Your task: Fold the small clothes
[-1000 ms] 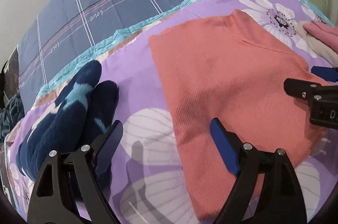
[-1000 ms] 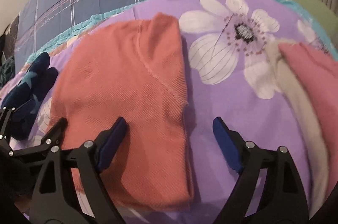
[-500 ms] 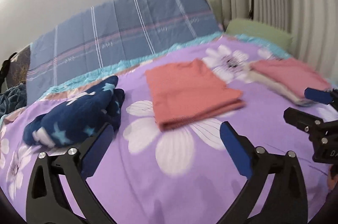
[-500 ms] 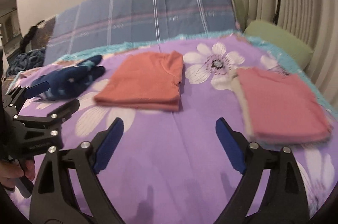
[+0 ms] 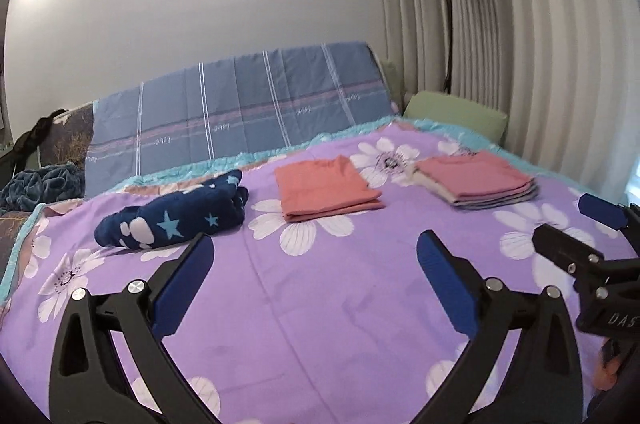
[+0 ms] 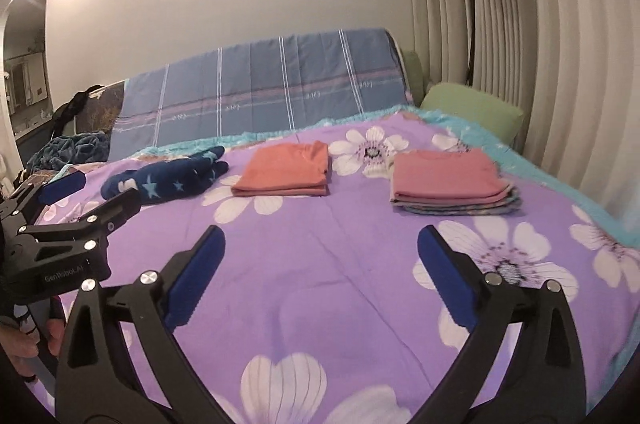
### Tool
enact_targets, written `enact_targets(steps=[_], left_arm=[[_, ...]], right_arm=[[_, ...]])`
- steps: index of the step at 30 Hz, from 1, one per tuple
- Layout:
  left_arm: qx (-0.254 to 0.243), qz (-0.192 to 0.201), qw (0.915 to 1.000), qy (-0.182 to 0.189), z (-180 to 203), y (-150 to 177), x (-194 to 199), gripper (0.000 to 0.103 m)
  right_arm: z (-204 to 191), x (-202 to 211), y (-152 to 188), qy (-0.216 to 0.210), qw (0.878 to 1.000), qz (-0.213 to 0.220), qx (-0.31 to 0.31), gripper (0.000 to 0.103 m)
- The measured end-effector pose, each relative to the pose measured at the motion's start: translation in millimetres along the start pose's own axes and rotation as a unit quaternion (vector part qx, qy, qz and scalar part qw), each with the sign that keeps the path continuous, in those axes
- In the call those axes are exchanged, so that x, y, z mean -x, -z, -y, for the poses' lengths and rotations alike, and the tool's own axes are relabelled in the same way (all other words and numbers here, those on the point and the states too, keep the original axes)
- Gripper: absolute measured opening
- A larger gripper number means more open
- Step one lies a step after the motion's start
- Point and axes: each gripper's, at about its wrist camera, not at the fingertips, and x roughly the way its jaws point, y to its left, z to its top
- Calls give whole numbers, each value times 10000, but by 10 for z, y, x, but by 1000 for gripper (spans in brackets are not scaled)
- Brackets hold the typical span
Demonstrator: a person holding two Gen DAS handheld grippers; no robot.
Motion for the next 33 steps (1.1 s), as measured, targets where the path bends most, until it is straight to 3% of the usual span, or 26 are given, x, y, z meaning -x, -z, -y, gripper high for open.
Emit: enact_targets(steps=[5,9,12,15,19,25,33], left_arm=[[27,211,9996,184,64,50,432,102],[-29,374,9992,-145,128,71,667,102],[-163,484,9986,-135,191,126,843,102],[-50,529,9985,-111,193,182,966,102],[162,664,9970,-372,150,274,1122,102],[295,414,9987,-101,111,322,1183,102],[288,192,9994,-7,166,385,1154,102]], right_arm=[[-110,424,2,196,9995,232,75,101],[-137,700,20,371,9984,409,85,101],[-107,835,36,386,9983,434,30,101],[-106,889,52,439,9983,383,54,101],[-129,936,111,481,9981,365,116,101],[-156,974,194,498,9980,351,149,101],[-155,988,232,598,9974,349,216,101]])
